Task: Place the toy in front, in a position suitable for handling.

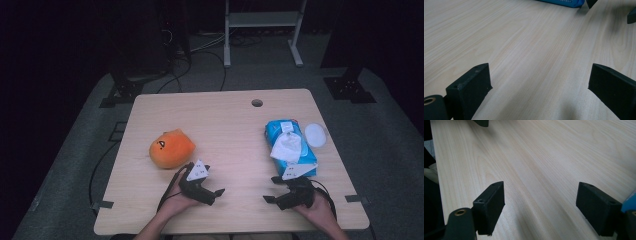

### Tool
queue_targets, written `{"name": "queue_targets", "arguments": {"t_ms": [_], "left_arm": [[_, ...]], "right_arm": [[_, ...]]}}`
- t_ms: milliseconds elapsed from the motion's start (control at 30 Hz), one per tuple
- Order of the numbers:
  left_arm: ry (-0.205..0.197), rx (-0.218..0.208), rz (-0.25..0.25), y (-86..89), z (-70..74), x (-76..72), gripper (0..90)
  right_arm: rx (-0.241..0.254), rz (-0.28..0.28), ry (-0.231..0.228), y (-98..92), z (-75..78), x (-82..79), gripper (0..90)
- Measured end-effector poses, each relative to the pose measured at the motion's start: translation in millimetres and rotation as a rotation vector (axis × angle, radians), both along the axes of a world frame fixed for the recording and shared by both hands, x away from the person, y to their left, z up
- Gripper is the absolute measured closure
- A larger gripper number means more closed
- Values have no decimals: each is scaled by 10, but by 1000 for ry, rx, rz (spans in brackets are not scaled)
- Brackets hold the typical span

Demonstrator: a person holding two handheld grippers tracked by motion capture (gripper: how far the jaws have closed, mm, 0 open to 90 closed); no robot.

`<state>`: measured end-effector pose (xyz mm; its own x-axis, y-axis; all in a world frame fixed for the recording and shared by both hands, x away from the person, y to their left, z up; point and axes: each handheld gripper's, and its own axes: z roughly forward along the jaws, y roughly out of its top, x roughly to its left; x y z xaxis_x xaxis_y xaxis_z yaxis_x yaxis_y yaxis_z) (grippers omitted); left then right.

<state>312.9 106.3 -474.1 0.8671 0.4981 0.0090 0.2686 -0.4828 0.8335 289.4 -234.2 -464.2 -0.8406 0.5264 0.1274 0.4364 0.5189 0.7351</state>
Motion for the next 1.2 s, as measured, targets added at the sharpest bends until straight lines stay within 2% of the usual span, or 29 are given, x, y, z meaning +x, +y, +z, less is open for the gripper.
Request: {"name": "queue_targets", "arguments": {"t_ms": [67, 233, 467, 600, 633, 767, 833, 867, 1033, 1200], "left_arm": [[12, -10, -4, 12, -2, 15, 51], [11, -18, 5, 38, 20, 25, 51], [-6, -41, 15, 63, 103, 23, 51], [-30, -48, 17, 75, 182, 15, 52], [-46, -57, 16, 92, 251, 7, 52], [-54, -79, 13, 143, 369, 8, 52], [-60, -82, 20, 156, 392, 11, 52], [-69, -97, 25, 205, 472, 28, 52], [-102, -128, 56, 340, 668, 62, 52], [-131, -111, 59, 427, 858, 105, 52]], "right_arm": [[-1, 2, 2, -1, -4, 4, 219], [1, 7, 0, 6, -2, 1, 219], [-2, 9, -2, 13, 3, -12, 218], [-3, 12, -5, 23, 9, -19, 219], [-10, 13, -6, 33, 13, -26, 219], [-10, 9, -15, 22, 25, -29, 219], [-9, 3, -13, 12, 21, -26, 219], [-10, 4, -12, 10, 18, -22, 218], [-10, 5, -8, 17, 17, -18, 219], [1, -10, -7, 2, 21, -16, 219]]}}
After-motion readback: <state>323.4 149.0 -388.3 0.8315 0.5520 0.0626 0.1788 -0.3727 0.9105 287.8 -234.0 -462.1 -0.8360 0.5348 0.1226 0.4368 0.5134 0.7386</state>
